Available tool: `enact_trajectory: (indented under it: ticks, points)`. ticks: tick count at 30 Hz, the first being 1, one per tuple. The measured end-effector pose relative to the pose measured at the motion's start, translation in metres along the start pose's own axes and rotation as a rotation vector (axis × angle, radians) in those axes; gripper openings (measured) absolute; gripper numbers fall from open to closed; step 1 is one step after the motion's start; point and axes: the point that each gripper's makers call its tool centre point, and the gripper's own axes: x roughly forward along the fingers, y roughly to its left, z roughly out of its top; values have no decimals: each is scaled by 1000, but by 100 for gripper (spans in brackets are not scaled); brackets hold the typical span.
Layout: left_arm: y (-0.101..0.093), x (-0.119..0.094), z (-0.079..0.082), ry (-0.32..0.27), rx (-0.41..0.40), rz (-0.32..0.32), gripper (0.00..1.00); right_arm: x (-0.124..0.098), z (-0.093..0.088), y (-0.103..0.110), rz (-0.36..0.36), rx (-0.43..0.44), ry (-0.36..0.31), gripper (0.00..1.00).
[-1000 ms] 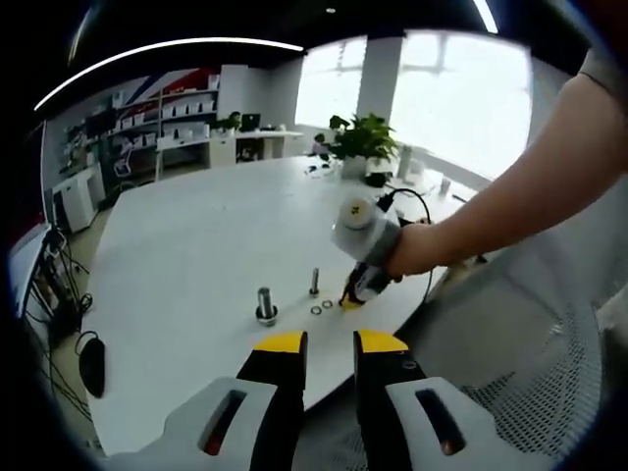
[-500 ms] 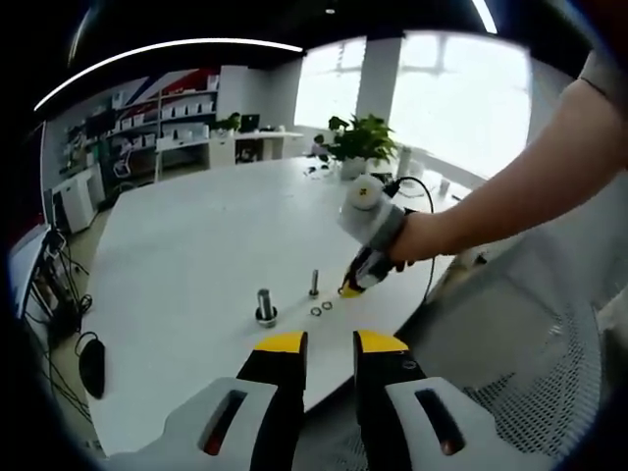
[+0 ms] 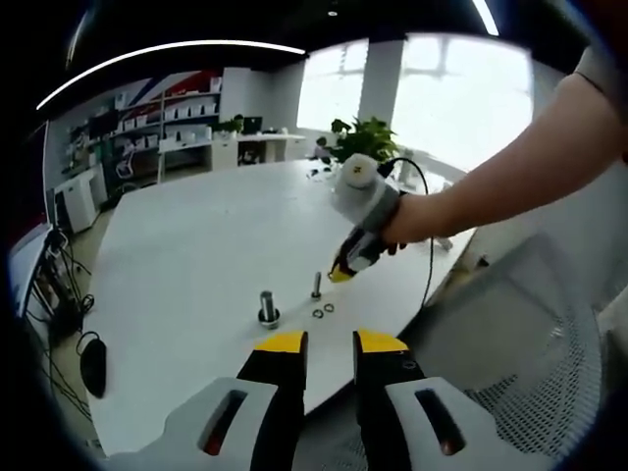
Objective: Place the washer onto the threaded stud by aligning its center hole with the stud, sliding it down to the base, and recovering from edge contact or off-axis alignment until the washer reaches the visible bottom stop.
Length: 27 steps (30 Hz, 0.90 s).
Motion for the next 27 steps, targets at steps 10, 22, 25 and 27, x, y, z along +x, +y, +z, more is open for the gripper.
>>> enact_trajectory:
  ticks: [10,22,25,27]
  points:
    - [0,0,1,-2,5,-3,16,-14,15,-5,1,-20,-48,14]
    - [0,0,2,-7,3,0,16,-18,31,8,32,-141,-60,14]
    - [0,0,2,-8,3,1,16,-15,28,12,48,-151,-45,14]
    - [1,0,2,-8,3,3,16,-15,27,12,41,-177,-39,14]
